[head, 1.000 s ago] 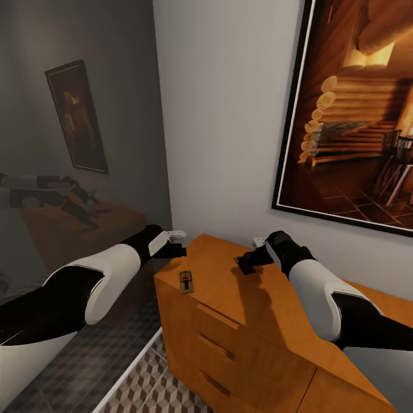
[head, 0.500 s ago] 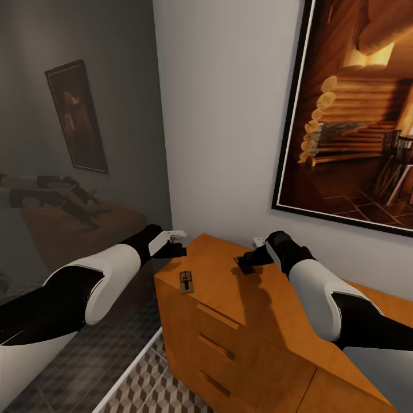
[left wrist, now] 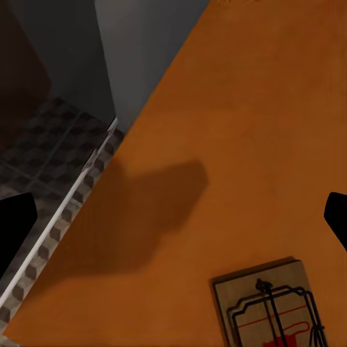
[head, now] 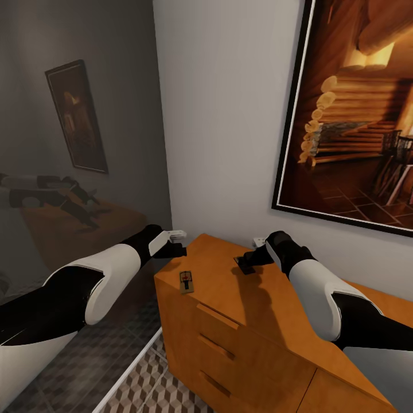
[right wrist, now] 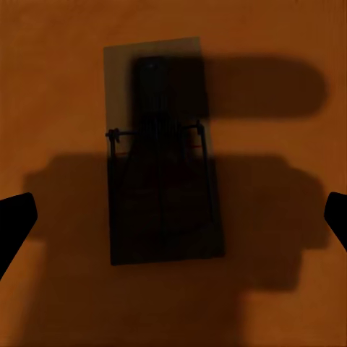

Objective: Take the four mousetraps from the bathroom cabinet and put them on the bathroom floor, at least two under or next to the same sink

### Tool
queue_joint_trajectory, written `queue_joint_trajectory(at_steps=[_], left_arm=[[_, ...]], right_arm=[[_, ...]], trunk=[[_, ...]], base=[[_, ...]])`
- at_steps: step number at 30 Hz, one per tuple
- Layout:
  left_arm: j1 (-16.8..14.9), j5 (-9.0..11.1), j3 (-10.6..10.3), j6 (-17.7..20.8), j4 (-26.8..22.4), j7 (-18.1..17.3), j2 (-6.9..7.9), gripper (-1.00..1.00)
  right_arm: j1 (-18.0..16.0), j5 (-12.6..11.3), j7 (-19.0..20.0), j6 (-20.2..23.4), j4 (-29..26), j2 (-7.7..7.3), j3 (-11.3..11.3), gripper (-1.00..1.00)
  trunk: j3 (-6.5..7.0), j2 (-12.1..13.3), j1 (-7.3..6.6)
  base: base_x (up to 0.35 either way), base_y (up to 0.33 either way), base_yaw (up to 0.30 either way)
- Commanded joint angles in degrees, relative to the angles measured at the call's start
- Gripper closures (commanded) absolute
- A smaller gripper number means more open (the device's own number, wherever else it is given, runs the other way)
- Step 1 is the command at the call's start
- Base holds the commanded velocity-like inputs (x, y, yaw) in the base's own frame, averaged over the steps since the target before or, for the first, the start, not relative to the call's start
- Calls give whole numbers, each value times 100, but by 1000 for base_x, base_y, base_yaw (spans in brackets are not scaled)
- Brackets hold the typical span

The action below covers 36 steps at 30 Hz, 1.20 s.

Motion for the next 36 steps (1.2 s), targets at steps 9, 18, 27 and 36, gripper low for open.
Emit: queue_joint_trajectory(at_steps=[9, 18, 27, 36], left_arm=[[-3, 61, -35, 28, -10, 38, -2, -100], [-3, 62, -34, 28, -7, 38, 2, -100], [-3, 62, -35, 28, 2, 36, -2, -100], [-3, 62, -34, 28, 8, 33, -4, -100]], right_arm=[[-2, 63, 38, 23, -9, 5, -31, -100], [-3, 63, 38, 23, -11, 10, -29, -100], [1, 60, 38, 23, -7, 14, -32, -100], [-1, 59, 38, 23, -6, 18, -29, -100]], trunk=[[-7, -4, 0], [-7, -4, 0], [-7, -4, 0], [-133, -285, 154]], base=[[0, 0, 0], [0, 0, 0], [0, 0, 0], [0, 0, 0]])
